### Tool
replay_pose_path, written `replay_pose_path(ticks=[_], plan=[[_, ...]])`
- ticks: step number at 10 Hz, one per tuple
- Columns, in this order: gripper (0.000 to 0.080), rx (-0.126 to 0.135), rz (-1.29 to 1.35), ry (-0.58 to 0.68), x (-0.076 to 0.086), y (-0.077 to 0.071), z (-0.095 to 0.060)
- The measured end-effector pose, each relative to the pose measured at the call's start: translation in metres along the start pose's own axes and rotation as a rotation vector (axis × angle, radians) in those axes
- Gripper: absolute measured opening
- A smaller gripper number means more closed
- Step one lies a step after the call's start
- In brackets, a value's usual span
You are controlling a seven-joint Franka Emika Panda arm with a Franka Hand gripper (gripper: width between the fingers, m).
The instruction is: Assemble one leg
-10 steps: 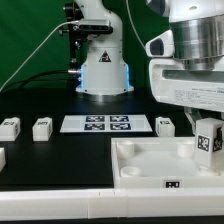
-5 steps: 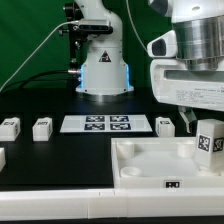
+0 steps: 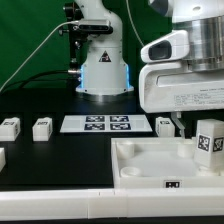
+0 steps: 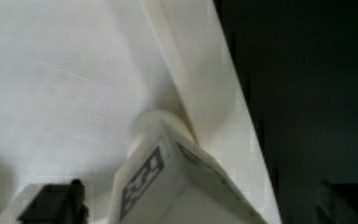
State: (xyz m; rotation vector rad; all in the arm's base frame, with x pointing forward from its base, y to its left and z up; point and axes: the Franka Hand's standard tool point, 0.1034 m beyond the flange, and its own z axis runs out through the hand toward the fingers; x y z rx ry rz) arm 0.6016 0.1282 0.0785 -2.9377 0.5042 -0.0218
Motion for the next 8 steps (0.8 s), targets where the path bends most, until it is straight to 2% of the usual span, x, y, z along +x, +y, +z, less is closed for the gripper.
replay_pose_path(ticks=[5,7,8], plan=[[0.0649,-0.008,-0.536,0.002,0.0014,0.0023,-0.0002],[0.0649,-0.026,-0.791,0.001,0.0036,0.0063,-0.0006],[0.0649,-0.027,-0.816,0.001,0.0037,0.0065,-0.0007]])
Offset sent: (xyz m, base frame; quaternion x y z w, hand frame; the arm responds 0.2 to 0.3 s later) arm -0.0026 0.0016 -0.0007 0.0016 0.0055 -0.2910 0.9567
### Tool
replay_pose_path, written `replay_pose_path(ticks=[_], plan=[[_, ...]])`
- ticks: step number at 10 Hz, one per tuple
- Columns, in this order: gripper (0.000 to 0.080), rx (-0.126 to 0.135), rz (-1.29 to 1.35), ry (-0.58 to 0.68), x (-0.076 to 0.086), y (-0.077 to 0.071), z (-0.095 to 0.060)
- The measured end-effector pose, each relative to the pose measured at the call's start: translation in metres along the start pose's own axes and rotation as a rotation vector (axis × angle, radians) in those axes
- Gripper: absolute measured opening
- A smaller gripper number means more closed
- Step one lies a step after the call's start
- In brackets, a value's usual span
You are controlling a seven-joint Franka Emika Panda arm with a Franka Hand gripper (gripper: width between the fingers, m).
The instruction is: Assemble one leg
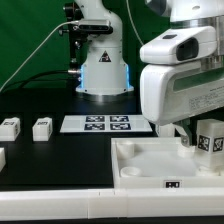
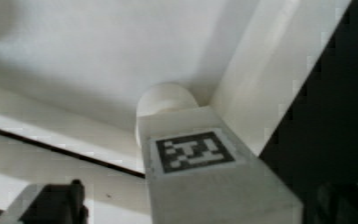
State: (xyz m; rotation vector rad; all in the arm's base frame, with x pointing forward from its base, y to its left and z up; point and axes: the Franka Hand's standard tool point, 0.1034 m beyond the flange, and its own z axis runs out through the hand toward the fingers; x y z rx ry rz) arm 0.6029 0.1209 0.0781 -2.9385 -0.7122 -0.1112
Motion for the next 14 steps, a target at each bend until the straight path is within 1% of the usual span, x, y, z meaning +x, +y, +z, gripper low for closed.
replay_pose_path(ticks=[1,2,3,4,8,11,13,14], plan=[[0.0649,0.000,0.010,0.000,0.0000,-0.0002,0.0000],[0.0527,0.000,0.010,0.000,0.0000,0.0001,0.0000],[0.0386,0.000,0.011,0.000,-0.0001,0.0001,0.0000],[0.0296,-0.001,0.012,0.000,-0.0003,0.0013,-0.0001],[0.0296,0.000,0.081,0.001,-0.0004,0.0016,-0.0001],[0.0296,0.004,0.416,0.007,-0.0001,0.0020,-0.0001],[0.0297,0.007,0.693,0.024,0.0002,0.0031,0.0007],[0.0297,0.007,0.783,0.027,0.0004,0.0033,0.0008]])
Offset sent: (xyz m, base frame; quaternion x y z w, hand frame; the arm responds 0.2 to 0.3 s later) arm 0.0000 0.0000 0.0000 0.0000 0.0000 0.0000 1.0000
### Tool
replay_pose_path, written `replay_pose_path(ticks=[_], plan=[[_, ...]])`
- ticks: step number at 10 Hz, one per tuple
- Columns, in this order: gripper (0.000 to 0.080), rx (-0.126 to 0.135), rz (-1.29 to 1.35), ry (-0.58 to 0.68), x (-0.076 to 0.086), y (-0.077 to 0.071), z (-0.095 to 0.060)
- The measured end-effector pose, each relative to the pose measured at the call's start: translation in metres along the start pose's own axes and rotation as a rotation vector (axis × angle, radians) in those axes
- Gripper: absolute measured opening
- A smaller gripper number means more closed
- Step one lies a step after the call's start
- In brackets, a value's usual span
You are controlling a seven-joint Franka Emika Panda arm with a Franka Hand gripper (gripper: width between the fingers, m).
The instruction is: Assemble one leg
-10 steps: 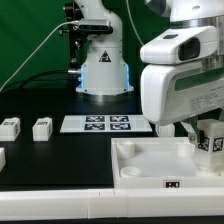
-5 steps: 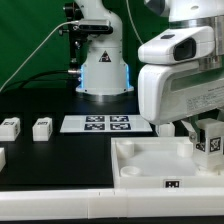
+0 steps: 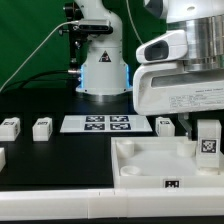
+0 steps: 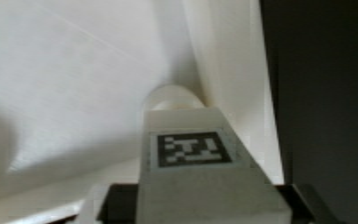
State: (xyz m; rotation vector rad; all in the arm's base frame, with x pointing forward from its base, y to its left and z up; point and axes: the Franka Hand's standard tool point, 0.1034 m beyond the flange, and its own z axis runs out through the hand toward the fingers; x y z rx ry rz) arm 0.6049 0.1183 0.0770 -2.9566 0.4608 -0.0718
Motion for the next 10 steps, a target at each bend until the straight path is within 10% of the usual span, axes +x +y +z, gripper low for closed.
replay_pose_path(ticks=[7,10], plan=[[0.0297,0.005,0.787,-0.008,-0.0034,-0.0037,0.0011],[0.0528,0.005,0.737,-0.009,-0.0055,-0.0074,0.0017]])
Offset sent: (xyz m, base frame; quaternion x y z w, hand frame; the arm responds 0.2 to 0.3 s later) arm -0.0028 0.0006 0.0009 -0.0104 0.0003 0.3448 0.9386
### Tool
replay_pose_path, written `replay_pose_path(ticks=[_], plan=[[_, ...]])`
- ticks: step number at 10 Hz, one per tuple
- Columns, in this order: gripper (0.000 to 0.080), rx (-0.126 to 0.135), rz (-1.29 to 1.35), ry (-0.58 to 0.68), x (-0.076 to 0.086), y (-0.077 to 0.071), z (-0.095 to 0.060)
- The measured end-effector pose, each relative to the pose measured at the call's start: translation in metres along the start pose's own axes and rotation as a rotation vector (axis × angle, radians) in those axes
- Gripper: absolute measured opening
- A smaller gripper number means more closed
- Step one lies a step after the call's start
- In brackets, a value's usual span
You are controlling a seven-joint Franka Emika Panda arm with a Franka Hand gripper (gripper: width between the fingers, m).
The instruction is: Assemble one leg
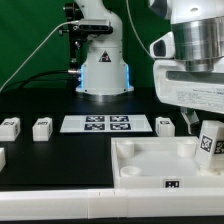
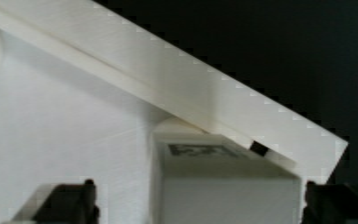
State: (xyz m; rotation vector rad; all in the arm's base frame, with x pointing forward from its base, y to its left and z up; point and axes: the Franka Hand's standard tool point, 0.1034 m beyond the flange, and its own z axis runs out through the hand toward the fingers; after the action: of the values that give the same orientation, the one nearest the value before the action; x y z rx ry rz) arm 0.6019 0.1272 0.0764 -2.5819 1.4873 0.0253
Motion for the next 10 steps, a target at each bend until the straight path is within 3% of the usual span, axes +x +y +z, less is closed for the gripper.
replay_pose_path(ticks=[1,2,7,10], plan=[[0.0624,-0.001,-0.040,0.001,-0.0003,-0.0001,0.0001],[0.0642,-0.001,-0.149,0.001,-0.0001,0.0001,0.0002],[0.0649,-0.011,-0.772,0.008,0.0000,0.0002,0.0002],[0.0649,-0.051,-1.161,0.040,-0.0035,-0.0026,0.0003]])
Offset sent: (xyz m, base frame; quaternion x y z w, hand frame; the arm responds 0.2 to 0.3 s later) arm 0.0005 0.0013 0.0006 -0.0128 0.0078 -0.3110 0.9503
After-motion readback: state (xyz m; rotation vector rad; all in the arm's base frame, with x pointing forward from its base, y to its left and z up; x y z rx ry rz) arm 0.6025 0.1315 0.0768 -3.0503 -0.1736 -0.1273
